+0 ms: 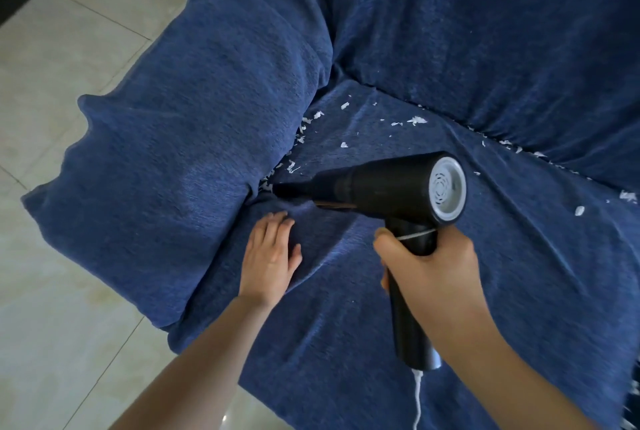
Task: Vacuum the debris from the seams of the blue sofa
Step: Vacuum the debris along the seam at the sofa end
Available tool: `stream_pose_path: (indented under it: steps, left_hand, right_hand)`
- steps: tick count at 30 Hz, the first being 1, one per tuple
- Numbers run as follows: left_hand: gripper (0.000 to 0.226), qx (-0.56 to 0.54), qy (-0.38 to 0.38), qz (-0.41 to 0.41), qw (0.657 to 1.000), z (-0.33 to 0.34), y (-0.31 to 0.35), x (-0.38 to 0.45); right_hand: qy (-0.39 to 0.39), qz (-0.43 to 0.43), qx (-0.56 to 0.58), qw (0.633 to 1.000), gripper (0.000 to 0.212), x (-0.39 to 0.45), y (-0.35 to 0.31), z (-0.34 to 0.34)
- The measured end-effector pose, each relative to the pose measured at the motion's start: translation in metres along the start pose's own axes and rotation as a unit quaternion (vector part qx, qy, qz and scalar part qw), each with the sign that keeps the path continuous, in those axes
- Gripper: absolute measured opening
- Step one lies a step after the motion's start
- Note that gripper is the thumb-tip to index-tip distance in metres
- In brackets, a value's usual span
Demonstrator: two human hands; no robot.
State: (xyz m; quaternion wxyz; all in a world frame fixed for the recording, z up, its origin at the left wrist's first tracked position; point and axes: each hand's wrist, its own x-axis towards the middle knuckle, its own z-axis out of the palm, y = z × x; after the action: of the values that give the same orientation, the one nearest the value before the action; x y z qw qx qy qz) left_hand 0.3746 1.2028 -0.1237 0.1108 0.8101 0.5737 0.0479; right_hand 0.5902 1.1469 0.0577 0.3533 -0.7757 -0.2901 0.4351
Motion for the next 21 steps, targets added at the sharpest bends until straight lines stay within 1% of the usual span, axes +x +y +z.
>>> stream_pose_path:
  steps: [1,3,5,9,13,15,18,19,20,21]
  left_hand:
    - [0.051,0.018,-0.022,0.007,1.0,0.001,-0.002,0.007]
    - [0.06,0.038,-0.055,0.009,0.998,0.005,-0.003,0.012]
    - [0.06,0.041,-0.062,0.003,0.997,0.007,0.0,0.007]
    - [0.058,0.057,-0.051,0.008,0.997,0.008,0.009,-0.009]
    - [0.057,0.065,-0.033,0.015,0.997,0.009,0.008,-0.011]
    - [0.051,0.062,-0.006,0.022,0.998,0.006,0.008,-0.008]
    - [0.035,0.055,0.045,0.037,0.997,0.0,0.006,0.005]
    - [0.032,0.044,0.046,0.039,0.997,0.0,0.004,0.009]
    - [0.036,0.031,0.032,0.037,0.998,0.001,0.002,0.012]
    - [0.045,0.023,0.004,0.032,0.999,0.003,0.001,0.013]
  right_hand:
    - [-0.003,0.007,-0.001,1.0,0.041,0.002,-0.001,-0.003]
    - [-0.008,0.022,0.001,1.0,0.035,0.005,0.001,-0.006]
    - [-0.009,0.032,0.016,0.999,0.028,0.008,0.004,-0.006]
    - [-0.013,0.042,0.051,0.998,0.021,0.012,0.007,0.003]
    - [-0.01,0.042,0.052,0.998,0.02,0.016,0.005,0.016]
    - [-0.004,0.035,0.047,0.998,0.02,0.016,0.005,0.019]
    - [0.005,0.043,0.051,0.998,0.023,0.013,0.006,0.01]
    - [0.009,0.049,0.059,0.997,0.024,0.011,0.007,0.004]
    - [0.012,0.056,0.069,0.996,0.023,0.01,0.007,-0.003]
    - [0.013,0.062,0.074,0.995,0.022,0.008,0.007,-0.01]
